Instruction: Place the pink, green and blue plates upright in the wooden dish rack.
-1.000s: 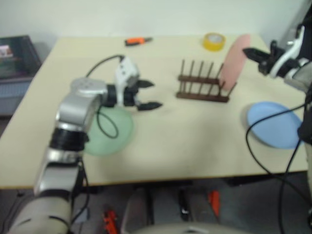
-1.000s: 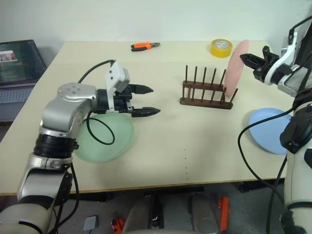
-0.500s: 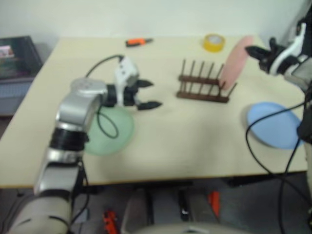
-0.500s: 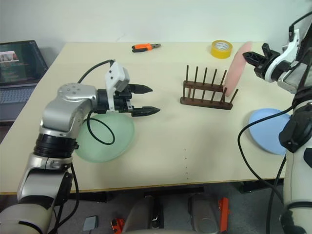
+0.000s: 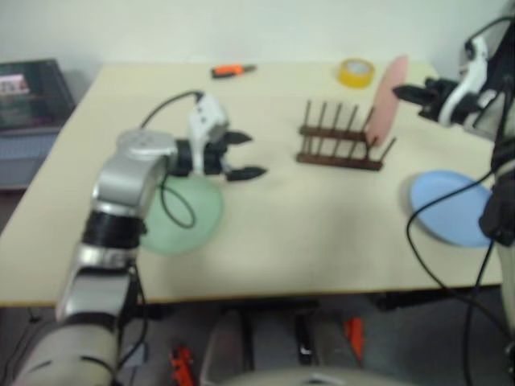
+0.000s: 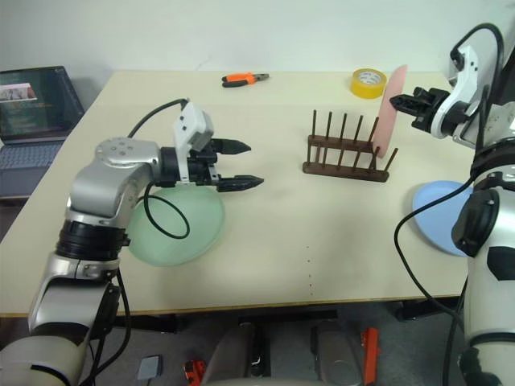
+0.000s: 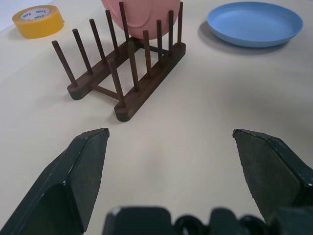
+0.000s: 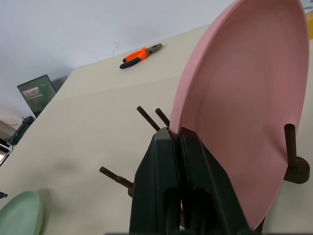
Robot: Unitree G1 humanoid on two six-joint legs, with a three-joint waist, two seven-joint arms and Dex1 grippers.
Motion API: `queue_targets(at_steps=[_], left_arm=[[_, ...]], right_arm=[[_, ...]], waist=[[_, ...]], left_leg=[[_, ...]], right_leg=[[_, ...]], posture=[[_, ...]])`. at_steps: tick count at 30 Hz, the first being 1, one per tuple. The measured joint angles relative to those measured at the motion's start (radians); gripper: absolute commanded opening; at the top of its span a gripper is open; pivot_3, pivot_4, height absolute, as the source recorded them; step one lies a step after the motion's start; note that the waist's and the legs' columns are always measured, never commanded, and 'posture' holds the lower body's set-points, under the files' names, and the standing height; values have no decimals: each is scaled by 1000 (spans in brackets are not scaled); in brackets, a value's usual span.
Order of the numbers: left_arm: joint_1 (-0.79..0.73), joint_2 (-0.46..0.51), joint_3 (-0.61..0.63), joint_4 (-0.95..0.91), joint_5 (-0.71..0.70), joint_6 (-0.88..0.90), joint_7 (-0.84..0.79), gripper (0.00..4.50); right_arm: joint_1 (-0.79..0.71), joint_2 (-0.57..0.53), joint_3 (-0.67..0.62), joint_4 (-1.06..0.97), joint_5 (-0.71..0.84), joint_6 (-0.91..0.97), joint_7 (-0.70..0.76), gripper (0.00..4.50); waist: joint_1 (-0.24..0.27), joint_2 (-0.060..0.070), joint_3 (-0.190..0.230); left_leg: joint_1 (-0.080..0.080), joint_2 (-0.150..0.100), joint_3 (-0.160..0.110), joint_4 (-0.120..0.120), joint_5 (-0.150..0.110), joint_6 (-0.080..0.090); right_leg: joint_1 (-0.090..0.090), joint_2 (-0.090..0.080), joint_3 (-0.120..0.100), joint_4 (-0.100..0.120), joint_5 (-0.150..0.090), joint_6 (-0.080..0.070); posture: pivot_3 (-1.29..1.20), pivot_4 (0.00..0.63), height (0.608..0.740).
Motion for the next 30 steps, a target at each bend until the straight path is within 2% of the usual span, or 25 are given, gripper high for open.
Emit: queue_targets(at_steps=[18,30], left_arm=[[0,0,0,1,2,-3,7,4461],[0,-2,0,27,8,-25,5,4461]], right_arm=[[2,-42,66,-29,-11,151,135,0],[53,-52,80,-110,-7,180,158,0]], waist=[[-1,0,0],[0,0,0]], left_leg=[[0,0,0,-3,0,0],[0,0,0,-2,0,0]], right_leg=[[-1,0,0,-1,-1,-2],[-1,0,0,-2,-1,-1]], posture=[[0,150,740],[0,150,740]])
